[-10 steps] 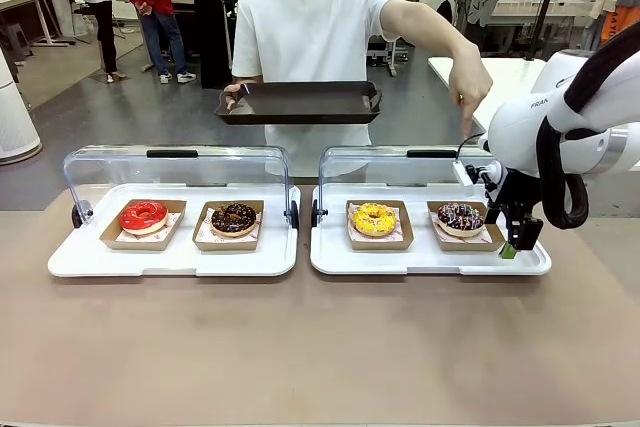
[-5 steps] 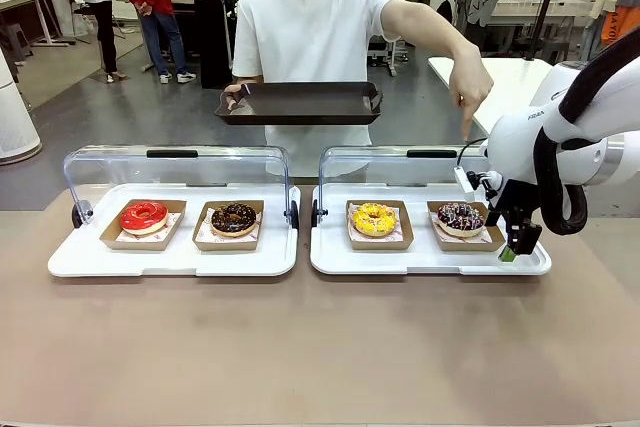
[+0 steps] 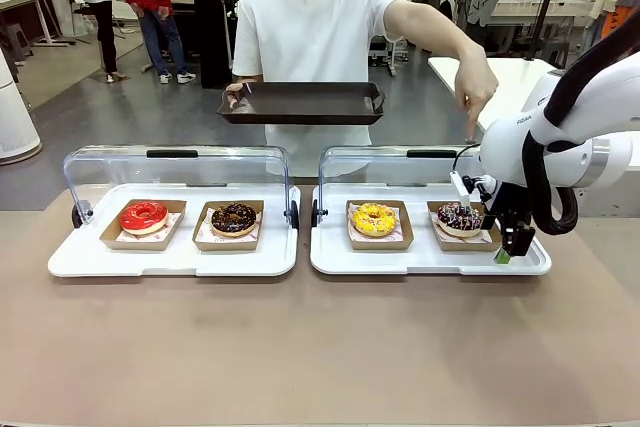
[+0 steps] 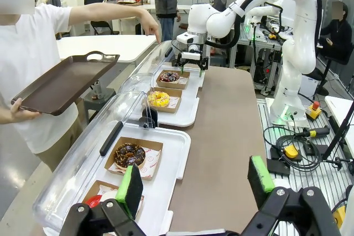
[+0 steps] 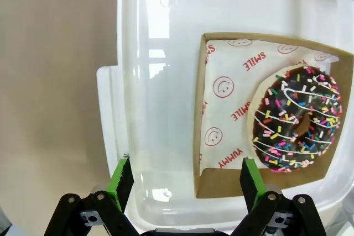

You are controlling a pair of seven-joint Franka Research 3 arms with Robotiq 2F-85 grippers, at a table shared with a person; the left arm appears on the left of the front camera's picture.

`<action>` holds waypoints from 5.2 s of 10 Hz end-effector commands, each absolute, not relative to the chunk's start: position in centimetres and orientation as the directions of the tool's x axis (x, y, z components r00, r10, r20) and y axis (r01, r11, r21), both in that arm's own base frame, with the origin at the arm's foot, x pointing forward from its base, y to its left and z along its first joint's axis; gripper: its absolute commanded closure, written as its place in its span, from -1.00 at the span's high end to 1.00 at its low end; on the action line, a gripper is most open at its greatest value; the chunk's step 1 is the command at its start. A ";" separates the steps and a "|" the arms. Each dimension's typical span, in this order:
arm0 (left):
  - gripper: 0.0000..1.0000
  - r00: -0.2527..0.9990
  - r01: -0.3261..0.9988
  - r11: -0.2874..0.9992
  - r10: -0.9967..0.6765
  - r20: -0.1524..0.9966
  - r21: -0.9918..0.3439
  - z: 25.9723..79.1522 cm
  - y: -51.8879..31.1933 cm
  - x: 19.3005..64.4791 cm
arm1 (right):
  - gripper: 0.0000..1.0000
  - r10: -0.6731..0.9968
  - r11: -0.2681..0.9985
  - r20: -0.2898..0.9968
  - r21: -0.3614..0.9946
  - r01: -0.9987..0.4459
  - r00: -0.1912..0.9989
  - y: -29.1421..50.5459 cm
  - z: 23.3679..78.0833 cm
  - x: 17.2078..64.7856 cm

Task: Provide the desired donut to the person.
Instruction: Pick up and lift the Paper togo box containing the Donut pointed at by the person, then place the picked Paper togo box onto the Handle tray extended by the person.

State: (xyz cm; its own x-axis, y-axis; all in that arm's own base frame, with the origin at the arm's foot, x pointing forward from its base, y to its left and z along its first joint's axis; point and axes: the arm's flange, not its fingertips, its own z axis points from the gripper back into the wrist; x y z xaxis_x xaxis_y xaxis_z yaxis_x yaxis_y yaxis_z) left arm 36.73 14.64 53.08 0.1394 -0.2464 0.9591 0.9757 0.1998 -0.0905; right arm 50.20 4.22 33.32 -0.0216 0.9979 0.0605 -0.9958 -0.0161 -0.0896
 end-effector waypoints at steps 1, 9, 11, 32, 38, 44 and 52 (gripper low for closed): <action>1.00 0.134 0.977 0.196 -0.239 0.962 -0.087 53.1 14.7 36.6 | 1.00 0.995 -0.022 0.094 -0.091 -0.996 -0.031 3.8 33.0 51.1; 1.00 0.134 0.977 0.196 -0.239 0.962 -0.087 53.1 14.7 36.6 | -0.11 0.993 -0.027 0.109 -0.062 -0.998 -0.033 3.4 32.5 51.3; 1.00 0.134 0.977 0.196 -0.239 0.962 -0.087 53.1 14.7 36.6 | -1.00 0.993 -0.028 0.108 -0.059 -0.998 -0.035 3.3 32.4 51.3; 1.00 0.134 0.977 0.196 -0.239 0.962 -0.087 53.1 14.7 36.6 | -1.00 0.997 -0.046 -0.060 -0.025 -0.999 -0.044 8.5 49.4 38.3; 1.00 0.134 0.977 0.196 -0.239 0.962 -0.087 53.1 14.7 36.6 | -1.00 0.996 -0.047 -0.087 -0.109 -0.993 -0.037 10.2 60.7 33.7; 1.00 0.134 0.977 0.196 -0.239 0.962 -0.087 53.1 14.7 36.6 | -1.00 0.996 -0.075 -0.052 -0.129 -0.989 -0.069 10.4 62.6 33.9; 1.00 0.134 0.977 0.196 -0.239 0.962 -0.087 53.1 14.7 36.6 | -1.00 0.996 -0.075 -0.052 -0.129 -0.989 -0.069 10.4 62.6 33.9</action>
